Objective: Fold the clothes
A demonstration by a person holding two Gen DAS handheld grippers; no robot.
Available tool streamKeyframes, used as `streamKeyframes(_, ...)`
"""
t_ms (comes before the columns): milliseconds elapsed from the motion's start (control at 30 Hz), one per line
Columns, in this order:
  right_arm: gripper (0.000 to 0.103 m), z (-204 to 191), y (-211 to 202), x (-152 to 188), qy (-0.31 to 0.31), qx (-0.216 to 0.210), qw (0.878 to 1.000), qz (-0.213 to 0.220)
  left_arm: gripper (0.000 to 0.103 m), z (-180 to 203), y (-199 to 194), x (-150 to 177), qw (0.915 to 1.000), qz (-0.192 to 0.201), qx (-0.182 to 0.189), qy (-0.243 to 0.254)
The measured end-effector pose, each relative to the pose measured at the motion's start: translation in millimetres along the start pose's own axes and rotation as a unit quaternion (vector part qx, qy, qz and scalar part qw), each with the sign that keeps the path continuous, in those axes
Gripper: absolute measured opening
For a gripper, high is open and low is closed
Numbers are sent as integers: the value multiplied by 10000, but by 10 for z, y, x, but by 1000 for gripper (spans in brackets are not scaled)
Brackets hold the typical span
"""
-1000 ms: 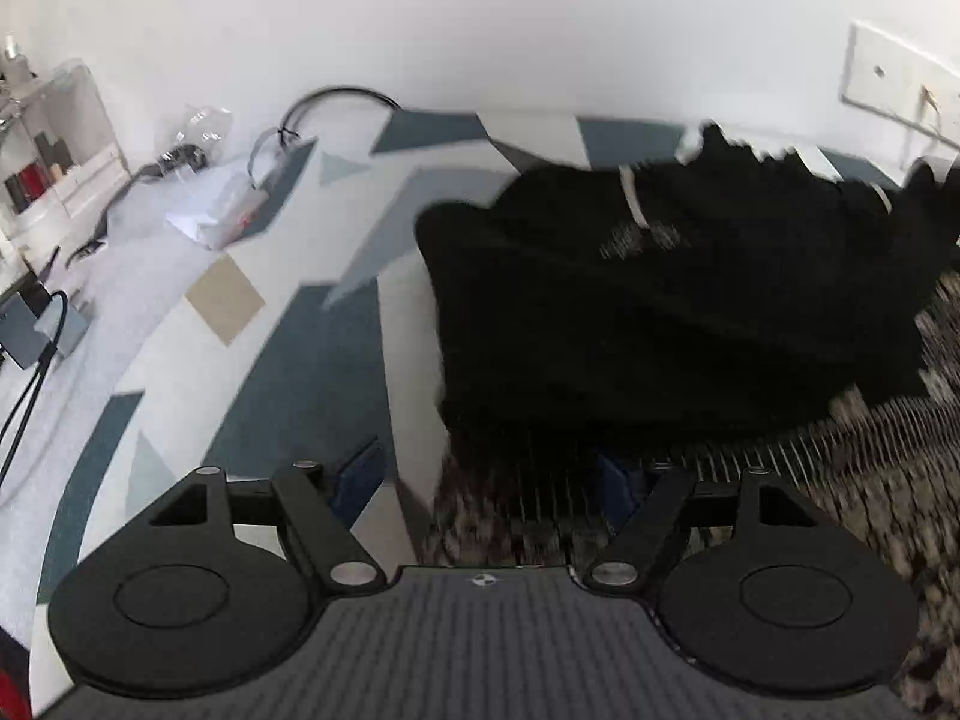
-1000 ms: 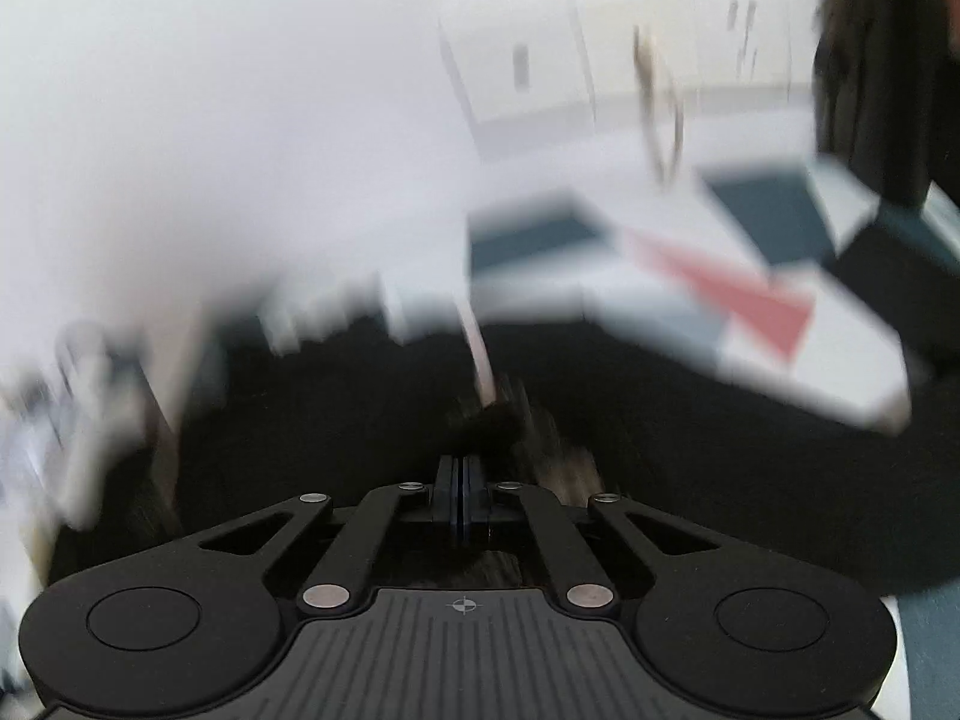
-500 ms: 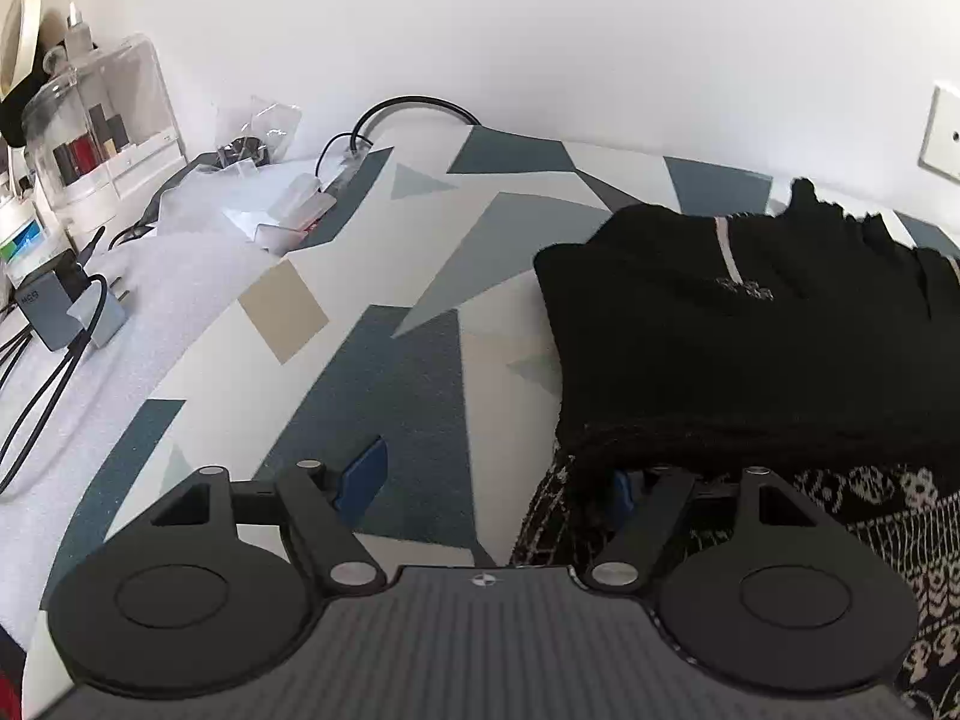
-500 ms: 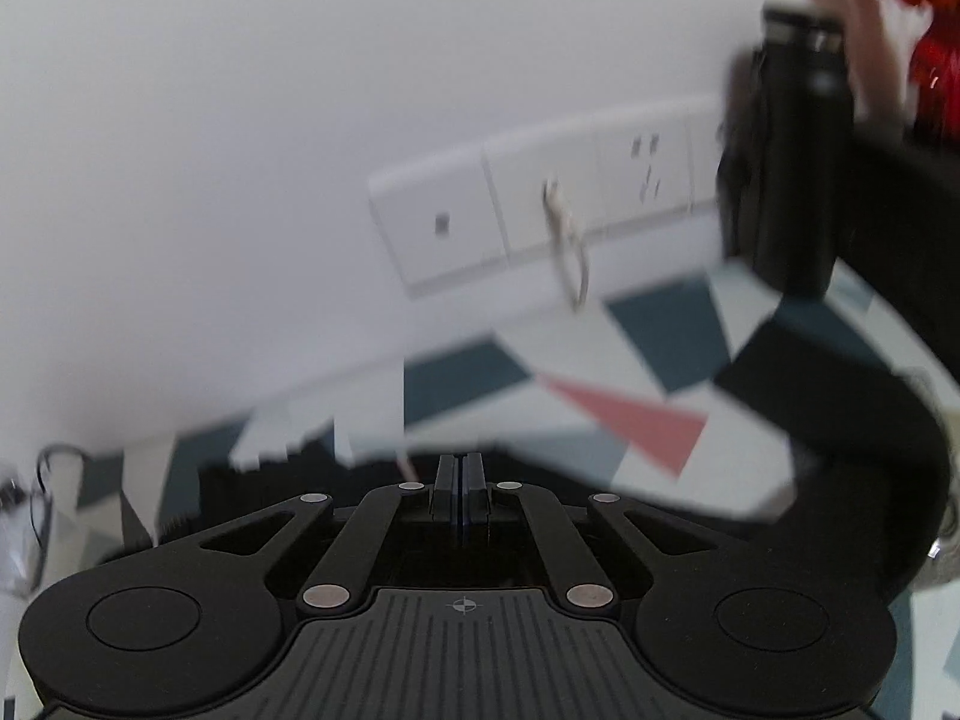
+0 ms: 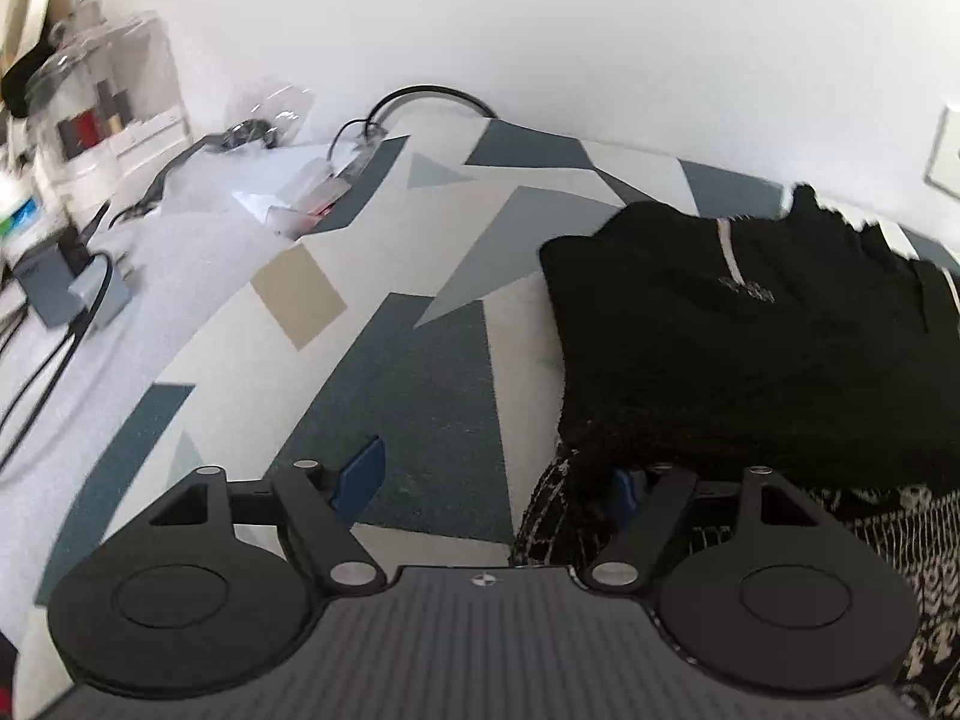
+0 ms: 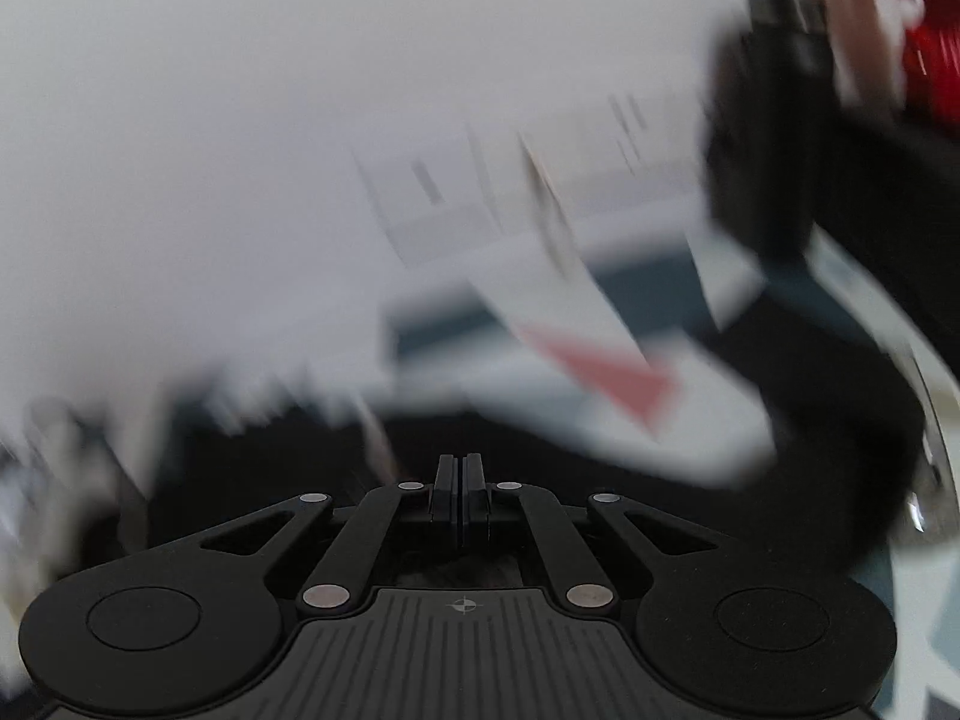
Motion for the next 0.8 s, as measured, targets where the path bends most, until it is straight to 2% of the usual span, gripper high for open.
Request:
streamKeyframes(67,3,102,66,144,-47,304,9991,-281,80,32,-21,-8,9998,-32,-54,188)
streamKeyframes(133,13,171,41,210,-61,532,9980,-326,83,44,-96,3,9998,-112,-54,136)
streamKeyframes(167,22,195,-6,213,18,518,9983,-251,83,51,-133,9,9998,-152,-54,110)
streamKeyframes(267,24,249,-127,145,229,430,9988,33,83,71,-250,26,9996,-261,-51,30)
streamKeyframes(333,28,331,-190,88,463,495,9973,266,83,117,-381,43,9999,-148,11,-56)
streamKeyframes(433,31,472,-268,50,740,539,9944,524,83,306,-547,11,9994,98,307,83)
streamKeyframes(533,31,623,-307,31,676,737,9923,733,85,661,-546,-81,9973,68,647,343)
streamKeyframes(667,33,816,-294,-129,754,897,9899,797,85,1198,-475,-183,9946,-411,925,212)
streamKeyframes(733,37,876,-257,-266,605,965,9899,847,87,1520,-478,-163,9899,-582,1271,247)
streamKeyframes(800,47,910,-164,-400,400,1005,9895,957,89,1842,-459,-71,9876,-635,1344,506)
Point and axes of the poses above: each gripper's, at about its wrist camera, not at the fingertips, and y roughly the way its jaws point, z to its right, x to its underside, the point moved 2 cm from there along y, roughly the way its jaws point, and after that the axes turned 2 degrees about -x, right-handed, at the moved point
